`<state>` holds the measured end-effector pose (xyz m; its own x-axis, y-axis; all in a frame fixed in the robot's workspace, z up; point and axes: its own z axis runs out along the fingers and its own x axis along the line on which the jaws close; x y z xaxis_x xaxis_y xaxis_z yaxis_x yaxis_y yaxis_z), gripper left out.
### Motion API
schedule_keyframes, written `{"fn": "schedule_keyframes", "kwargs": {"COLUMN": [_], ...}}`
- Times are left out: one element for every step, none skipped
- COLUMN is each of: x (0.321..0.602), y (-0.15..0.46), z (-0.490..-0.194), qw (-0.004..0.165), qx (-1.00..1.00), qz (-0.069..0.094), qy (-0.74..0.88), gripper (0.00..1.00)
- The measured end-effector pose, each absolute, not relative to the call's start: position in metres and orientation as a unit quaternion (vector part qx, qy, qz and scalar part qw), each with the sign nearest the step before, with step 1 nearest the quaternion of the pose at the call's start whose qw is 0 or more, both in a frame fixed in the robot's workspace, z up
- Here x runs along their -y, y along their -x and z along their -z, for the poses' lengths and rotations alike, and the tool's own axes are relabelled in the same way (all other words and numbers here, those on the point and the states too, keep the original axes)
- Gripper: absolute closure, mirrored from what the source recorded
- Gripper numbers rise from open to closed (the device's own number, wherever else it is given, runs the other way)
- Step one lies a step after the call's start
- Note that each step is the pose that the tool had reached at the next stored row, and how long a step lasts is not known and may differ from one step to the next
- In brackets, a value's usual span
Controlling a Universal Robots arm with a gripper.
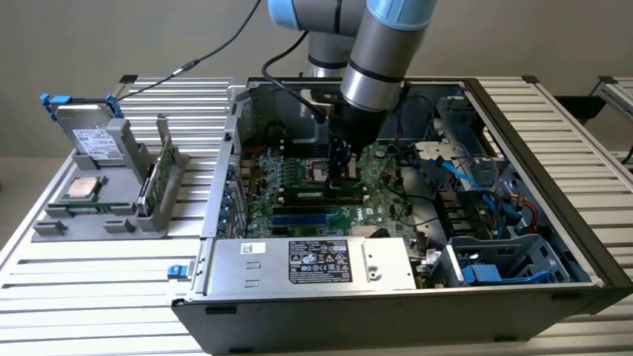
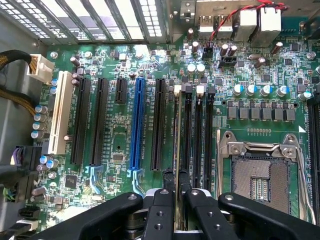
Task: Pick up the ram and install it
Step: 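Insert the ram into the slot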
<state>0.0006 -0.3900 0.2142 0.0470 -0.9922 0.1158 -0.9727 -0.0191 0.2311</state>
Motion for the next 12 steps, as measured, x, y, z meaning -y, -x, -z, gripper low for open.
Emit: {"fn": "schedule_keyframes", "kwargs": {"x": [0.3900, 0.3900, 0.3901, 0.3901, 0.3900, 0.3900, 0.3900, 0.3900, 0.3900, 0.3900, 0.3898, 0.3897], "y": [-0.0003, 0.0000, 0.0002, 0.0003, 0.0004, 0.0005, 0.0006, 0.0006, 0.0007, 0.0008, 0.0010, 0.0012], "z": [-0.2139, -0.2137, -0.2137, -0.2137, -0.2137, -0.2136, -0.2136, -0.2136, -0.2136, -0.2136, -0.2136, -0.2144], "qw": [0.124, 0.124, 0.124, 0.124, 0.124, 0.124, 0.124, 0.124, 0.124, 0.124, 0.124, 0.124], "qx": [0.689, 0.689, 0.689, 0.689, 0.689, 0.689, 0.689, 0.689, 0.689, 0.689, 0.689, 0.689], "qz": [0.039, 0.039, 0.039, 0.039, 0.039, 0.039, 0.039, 0.039, 0.039, 0.039, 0.039, 0.039], "qy": [-0.713, -0.713, -0.713, -0.713, -0.713, -0.713, -0.713, -0.713, -0.713, -0.713, -0.713, -0.713], "gripper": [0.86, 0.86, 0.86, 0.86, 0.86, 0.84, 0.78, 0.78, 0.72, 0.66, 0.66, 0.60]}}
